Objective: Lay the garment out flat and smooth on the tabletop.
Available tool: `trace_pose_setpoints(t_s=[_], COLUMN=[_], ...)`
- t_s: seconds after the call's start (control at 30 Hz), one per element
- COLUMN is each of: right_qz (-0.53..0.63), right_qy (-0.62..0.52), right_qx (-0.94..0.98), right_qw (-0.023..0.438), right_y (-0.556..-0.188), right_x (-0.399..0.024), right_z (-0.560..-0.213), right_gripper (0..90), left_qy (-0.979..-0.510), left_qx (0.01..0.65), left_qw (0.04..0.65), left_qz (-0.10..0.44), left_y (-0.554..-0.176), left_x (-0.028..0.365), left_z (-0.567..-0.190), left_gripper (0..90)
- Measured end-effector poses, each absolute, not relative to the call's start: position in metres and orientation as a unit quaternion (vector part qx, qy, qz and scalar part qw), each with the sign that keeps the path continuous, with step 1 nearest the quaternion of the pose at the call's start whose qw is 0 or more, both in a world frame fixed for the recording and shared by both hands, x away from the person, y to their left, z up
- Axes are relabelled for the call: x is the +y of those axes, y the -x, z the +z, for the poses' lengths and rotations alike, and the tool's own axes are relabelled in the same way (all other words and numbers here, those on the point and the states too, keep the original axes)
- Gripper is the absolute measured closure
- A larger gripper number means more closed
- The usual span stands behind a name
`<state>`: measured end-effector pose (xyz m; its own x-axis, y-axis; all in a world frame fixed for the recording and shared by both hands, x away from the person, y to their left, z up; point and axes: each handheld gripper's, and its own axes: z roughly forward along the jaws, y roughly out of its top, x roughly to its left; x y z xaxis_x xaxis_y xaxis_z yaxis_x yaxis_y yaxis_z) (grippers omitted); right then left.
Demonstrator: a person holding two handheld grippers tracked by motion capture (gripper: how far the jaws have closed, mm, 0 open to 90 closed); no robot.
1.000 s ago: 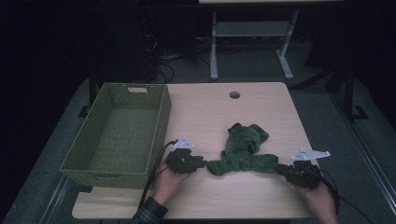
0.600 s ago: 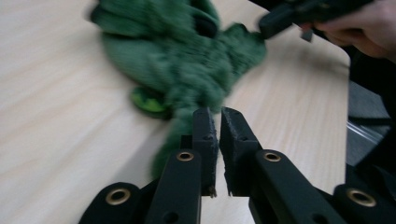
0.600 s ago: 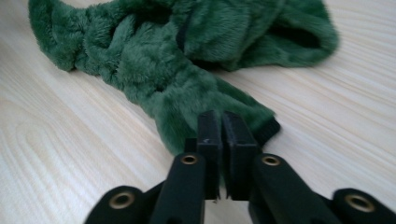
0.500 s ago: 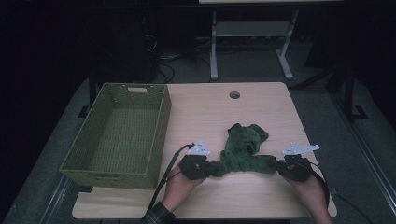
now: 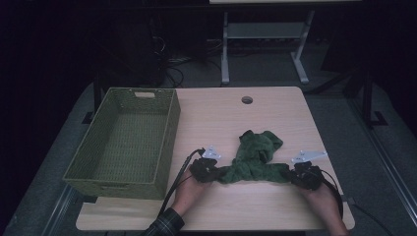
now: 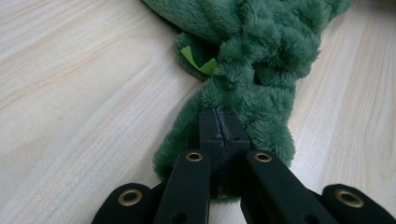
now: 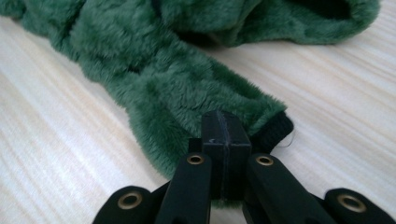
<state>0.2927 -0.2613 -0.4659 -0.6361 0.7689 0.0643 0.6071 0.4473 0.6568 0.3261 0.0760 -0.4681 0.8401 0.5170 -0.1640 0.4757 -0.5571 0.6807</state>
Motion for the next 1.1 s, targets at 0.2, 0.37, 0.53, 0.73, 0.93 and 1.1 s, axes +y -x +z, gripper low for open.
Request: trace_pose_setpoints(t_s=[0.2, 0.37, 0.53, 0.73, 0.93, 1.1], right_qz=[0.333, 0.331, 0.332, 0.336, 0.382, 0.395], right_qy=[-0.409, -0.404, -0.397, -0.392, -0.405, -0.406], right_qx=[0.842, 0.847, 0.851, 0.853, 0.825, 0.818], right_qw=[0.109, 0.102, 0.091, 0.085, 0.097, 0.101], right_y=[-0.276, -0.26, -0.243, -0.236, -0.25, -0.263], right_x=[-0.263, -0.261, -0.259, -0.258, -0.261, -0.254], right_z=[-0.466, -0.465, -0.464, -0.463, -0.446, -0.438], right_gripper=[90.0, 90.0, 89.9, 87.5, 73.9, 69.4], left_qy=[-0.887, -0.891, -0.895, -0.888, -0.881, -0.875], left_qx=[0.277, 0.272, 0.265, 0.272, 0.264, 0.251], left_qw=[0.369, 0.364, 0.357, 0.37, 0.393, 0.413], left_qz=[0.012, -0.004, -0.016, -0.031, -0.015, 0.001], left_y=[-0.316, -0.301, -0.289, -0.288, -0.297, -0.321], left_x=[0.084, 0.092, 0.097, 0.099, 0.094, 0.082], left_z=[-0.466, -0.465, -0.463, -0.461, -0.439, -0.42], left_gripper=[89.7, 89.6, 89.6, 82.0, 70.6, 63.7])
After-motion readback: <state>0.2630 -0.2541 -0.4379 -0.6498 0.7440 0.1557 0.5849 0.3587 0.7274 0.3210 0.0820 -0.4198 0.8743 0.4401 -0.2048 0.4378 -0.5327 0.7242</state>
